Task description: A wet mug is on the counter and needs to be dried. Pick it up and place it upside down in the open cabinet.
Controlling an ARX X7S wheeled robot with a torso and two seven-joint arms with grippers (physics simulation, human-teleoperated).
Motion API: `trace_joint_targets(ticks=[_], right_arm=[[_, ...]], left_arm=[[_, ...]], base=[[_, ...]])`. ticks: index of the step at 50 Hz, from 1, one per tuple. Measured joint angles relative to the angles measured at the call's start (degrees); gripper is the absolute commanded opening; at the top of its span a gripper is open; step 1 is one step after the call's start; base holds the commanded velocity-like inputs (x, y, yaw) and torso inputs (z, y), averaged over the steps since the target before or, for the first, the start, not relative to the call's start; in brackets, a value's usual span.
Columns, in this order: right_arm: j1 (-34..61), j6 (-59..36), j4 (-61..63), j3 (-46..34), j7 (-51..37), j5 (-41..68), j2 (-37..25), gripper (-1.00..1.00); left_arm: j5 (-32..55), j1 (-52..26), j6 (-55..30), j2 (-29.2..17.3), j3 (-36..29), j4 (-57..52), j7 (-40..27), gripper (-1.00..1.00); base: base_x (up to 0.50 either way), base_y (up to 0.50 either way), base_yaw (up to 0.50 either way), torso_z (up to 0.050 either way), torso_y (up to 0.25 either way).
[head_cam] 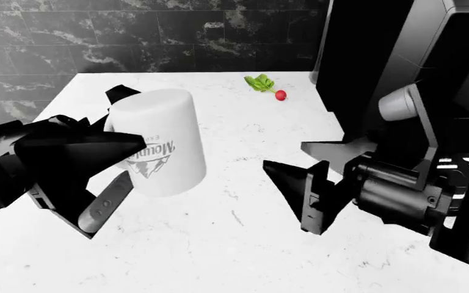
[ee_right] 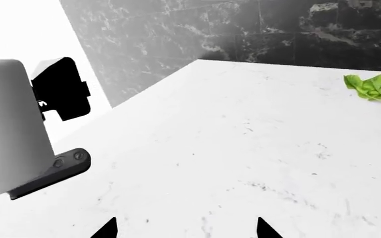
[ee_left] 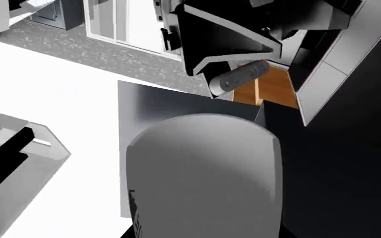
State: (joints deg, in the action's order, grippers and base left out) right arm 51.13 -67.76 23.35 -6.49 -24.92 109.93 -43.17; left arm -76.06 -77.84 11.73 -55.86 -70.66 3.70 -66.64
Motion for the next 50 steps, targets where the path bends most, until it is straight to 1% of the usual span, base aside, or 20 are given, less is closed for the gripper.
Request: trace_joint_targets(ticks=[15, 29, 40, 50], right_arm=[[5.75, 0.21, -2.59, -6.98, -4.98, 12.98, -0.42, 1.0], [11.51, 1.29, 1.24, -13.76, -10.34, 22.05, 0.68, 1.0], [17.37, 2.64, 4.98, -19.28, -14.76, 27.38, 2.85, 1.0], [21.25, 2.78, 5.37, -22.52, -16.91, 28.4, 4.8, 1.0]], left_arm=[[-0.52, -0.51, 0.06, 0.2, 0.28, -0.9, -0.07, -1.0], [-0.55, -0.27, -0.21, -0.27, 0.54, -1.84, 0.02, -1.0], [-0.57, -0.37, -0.18, -0.6, 0.77, -2.17, -0.14, -1.0], [-0.7, -0.32, -0.1, -0.83, 0.82, -2.64, 0.09, -1.0]], base=[[0.0, 0.0, 0.0, 0.0, 0.0], [0.0, 0.0, 0.0, 0.0, 0.0], [0.0, 0.0, 0.0, 0.0, 0.0], [0.0, 0.0, 0.0, 0.0, 0.0]])
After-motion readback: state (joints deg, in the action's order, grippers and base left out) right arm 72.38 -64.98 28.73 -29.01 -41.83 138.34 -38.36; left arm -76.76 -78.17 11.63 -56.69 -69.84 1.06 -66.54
